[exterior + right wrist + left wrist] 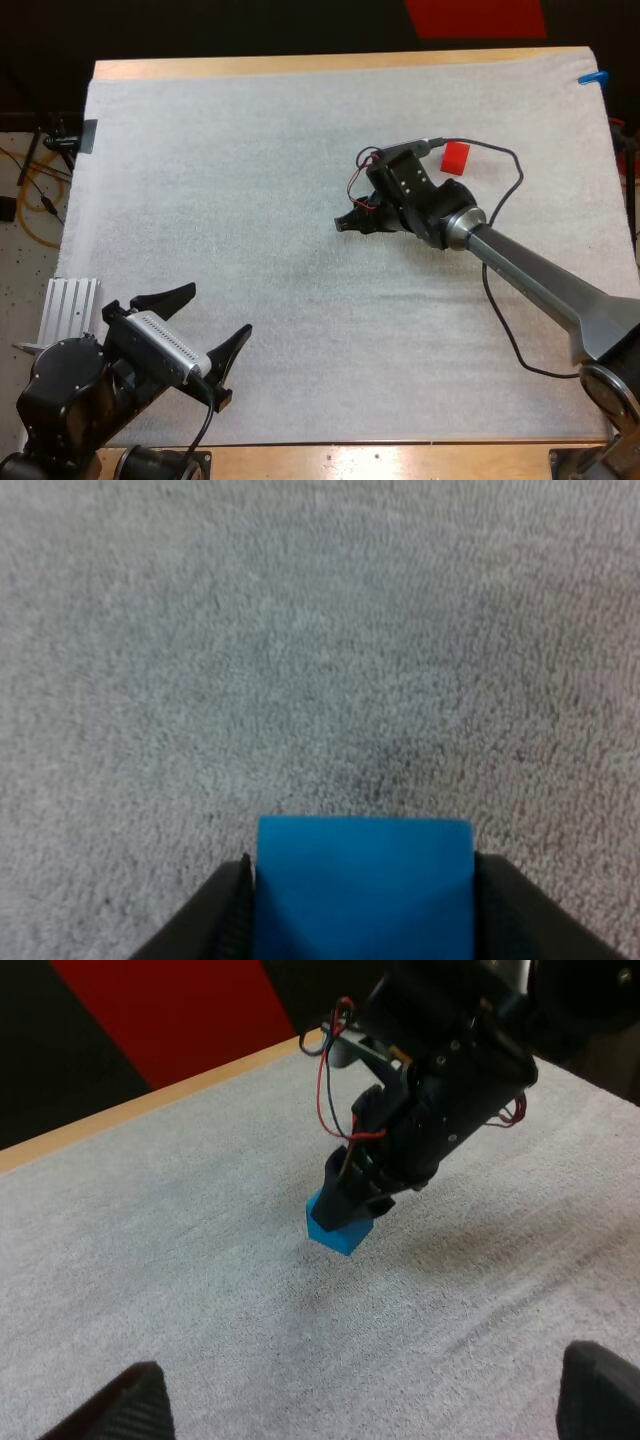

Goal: Stack red cube on blue cube

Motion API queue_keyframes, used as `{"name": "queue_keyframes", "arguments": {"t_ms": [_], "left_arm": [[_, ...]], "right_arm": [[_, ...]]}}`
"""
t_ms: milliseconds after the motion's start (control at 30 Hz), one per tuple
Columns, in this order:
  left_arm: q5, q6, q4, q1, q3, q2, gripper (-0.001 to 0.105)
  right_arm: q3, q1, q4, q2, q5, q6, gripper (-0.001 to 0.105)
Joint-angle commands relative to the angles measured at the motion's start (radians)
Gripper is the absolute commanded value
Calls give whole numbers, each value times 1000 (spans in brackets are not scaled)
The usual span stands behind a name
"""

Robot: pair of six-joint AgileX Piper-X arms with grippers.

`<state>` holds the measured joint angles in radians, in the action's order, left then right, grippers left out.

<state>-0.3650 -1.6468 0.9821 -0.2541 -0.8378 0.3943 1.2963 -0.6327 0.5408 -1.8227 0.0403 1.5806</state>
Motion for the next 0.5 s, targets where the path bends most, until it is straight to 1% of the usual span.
{"name": "queue_keyframes", "arguments": {"t_ms": [0, 67, 167, 233, 400, 467], "left_arm": [[-6, -4, -8, -2, -7, 0, 75], [-6, -4, -8, -2, -7, 0, 75], [-6, -1, 16, -2, -5, 0, 75], [-6, -1, 42, -2, -5, 0, 75], [-6, 32, 122, -2, -5, 0, 75], [-6, 54, 159, -2, -5, 0, 75]], "right_arm": [[2, 1, -8, 4, -8, 1, 37], [2, 1, -11, 4, -8, 1, 49], [6, 1, -11, 4, -8, 1, 62], [5, 1, -11, 6, -8, 1, 65], [9, 1, -11, 18, -5, 10, 65], [16, 4, -12, 28, 37, 24, 65]]}}
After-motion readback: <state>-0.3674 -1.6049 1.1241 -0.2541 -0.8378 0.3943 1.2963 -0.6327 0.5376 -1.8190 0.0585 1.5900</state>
